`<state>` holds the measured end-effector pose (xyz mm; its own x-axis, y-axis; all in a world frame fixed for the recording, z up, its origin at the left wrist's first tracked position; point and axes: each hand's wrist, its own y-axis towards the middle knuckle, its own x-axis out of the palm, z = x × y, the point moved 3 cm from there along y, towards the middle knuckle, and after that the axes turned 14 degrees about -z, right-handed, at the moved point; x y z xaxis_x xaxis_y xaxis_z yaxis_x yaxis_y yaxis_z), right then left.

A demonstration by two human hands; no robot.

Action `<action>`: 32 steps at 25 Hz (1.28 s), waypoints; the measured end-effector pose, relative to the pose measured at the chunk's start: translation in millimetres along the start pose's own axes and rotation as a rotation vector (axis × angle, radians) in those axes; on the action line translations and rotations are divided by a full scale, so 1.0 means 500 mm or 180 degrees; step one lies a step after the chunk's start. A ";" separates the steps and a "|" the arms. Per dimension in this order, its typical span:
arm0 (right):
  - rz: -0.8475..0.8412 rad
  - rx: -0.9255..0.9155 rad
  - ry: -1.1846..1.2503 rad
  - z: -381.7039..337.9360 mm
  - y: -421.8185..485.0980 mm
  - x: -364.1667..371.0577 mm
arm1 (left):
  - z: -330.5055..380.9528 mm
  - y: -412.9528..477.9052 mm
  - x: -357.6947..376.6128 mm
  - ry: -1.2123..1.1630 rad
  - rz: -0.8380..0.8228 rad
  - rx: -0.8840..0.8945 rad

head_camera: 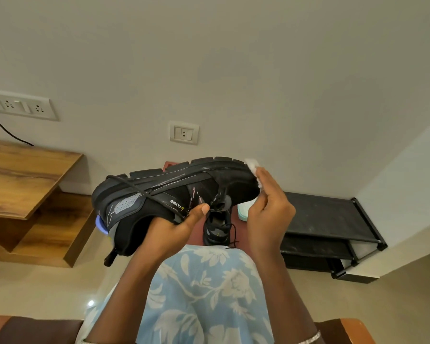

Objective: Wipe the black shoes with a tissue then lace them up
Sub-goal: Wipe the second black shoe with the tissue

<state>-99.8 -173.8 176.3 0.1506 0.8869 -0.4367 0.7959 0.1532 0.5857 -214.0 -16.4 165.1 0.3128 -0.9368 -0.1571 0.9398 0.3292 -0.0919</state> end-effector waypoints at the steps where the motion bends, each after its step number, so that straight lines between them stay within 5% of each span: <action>1: 0.0085 0.0146 0.0041 0.001 0.000 -0.002 | -0.003 0.002 0.001 -0.0047 -0.0004 0.0009; 12: -0.0483 -0.1116 -0.0306 -0.096 -0.046 0.046 | -0.007 0.004 0.019 0.0629 -0.0241 0.0321; 20: 0.0416 -0.0148 -0.0362 0.013 -0.020 -0.005 | -0.008 0.009 0.007 0.0115 -0.0179 0.0150; 28: -0.0272 -0.1182 -0.0541 -0.095 -0.033 0.023 | 0.002 0.000 0.033 0.0560 -0.0197 0.0383; 32: 0.0162 -0.0578 -0.0479 0.004 -0.010 -0.020 | 0.000 -0.002 0.017 0.0163 -0.0176 0.0197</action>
<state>-104.2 -184.5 176.2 0.2844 0.8226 -0.4924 0.6685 0.1980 0.7169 -212.0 -24.7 163.6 0.2542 -0.9455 -0.2037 0.9626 0.2677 -0.0411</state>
